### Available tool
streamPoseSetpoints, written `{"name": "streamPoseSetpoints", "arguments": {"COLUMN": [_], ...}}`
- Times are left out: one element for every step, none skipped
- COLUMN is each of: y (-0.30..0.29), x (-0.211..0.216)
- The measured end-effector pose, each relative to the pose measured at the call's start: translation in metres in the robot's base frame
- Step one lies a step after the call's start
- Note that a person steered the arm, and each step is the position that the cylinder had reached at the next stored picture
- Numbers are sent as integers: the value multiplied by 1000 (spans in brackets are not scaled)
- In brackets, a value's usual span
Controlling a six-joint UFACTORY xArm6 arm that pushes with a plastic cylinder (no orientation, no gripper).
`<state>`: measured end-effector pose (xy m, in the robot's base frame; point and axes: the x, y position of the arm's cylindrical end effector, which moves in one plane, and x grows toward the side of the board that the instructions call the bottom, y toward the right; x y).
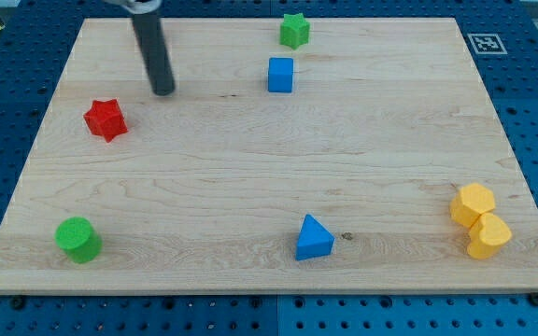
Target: Move the red star diagonally top left to the triangle
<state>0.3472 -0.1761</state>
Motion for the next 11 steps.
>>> {"name": "streamPoseSetpoints", "arguments": {"y": [-81,-119,-103,-76,-44,-14,-10,11,39,68,70], "x": [10,28,30,45,58,71,103,116,109,107,101]}}
